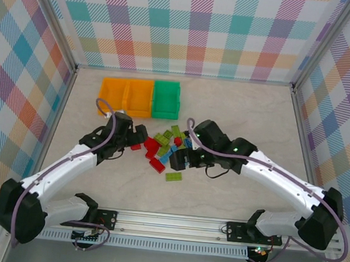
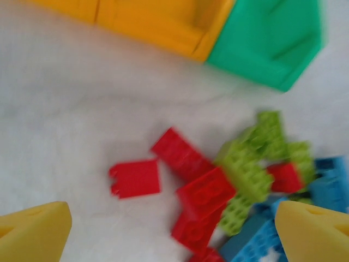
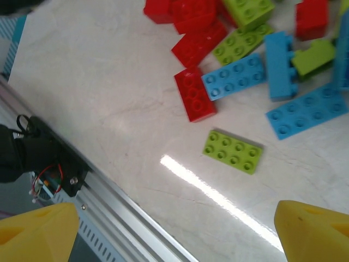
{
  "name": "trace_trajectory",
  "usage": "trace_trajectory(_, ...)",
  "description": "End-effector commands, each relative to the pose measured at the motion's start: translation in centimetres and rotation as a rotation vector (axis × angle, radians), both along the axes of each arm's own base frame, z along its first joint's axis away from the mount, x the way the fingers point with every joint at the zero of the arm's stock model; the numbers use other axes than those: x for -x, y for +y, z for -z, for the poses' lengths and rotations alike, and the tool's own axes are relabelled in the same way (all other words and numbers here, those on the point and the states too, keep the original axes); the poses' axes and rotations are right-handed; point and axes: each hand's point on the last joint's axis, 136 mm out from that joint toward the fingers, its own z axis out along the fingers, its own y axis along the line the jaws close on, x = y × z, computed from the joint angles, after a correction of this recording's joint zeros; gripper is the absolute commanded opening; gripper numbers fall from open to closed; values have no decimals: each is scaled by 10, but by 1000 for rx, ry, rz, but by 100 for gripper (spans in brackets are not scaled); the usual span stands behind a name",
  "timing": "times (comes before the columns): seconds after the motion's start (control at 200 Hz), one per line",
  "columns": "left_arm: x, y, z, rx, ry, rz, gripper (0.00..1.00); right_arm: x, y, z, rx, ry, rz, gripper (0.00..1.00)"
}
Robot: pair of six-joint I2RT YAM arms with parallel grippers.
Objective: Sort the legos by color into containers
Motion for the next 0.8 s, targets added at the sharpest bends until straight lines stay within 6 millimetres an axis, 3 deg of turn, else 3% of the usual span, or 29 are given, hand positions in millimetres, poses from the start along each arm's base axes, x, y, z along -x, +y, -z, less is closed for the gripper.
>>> trace_trajectory(0.0, 16, 6, 29, -17, 133, -53, 94, 3, 5, -4, 27, 0, 8, 93)
trace_trajectory(0.195, -4, 4, 48, -62, 187, -58, 82, 5, 7, -3, 6, -13, 30, 95)
trace_trajectory(0.385, -17, 5, 69, -74, 239, -72, 80, 6, 0, -4, 6, -24, 46, 96)
trace_trajectory(0.61, -24, 5, 88, -69, 271, -53, 77, 7, 1, -2, 0, -15, 47, 100)
trace_trajectory(0.795, -27, 4, 101, -63, 297, -51, 68, 7, 3, 1, 0, -11, 43, 100)
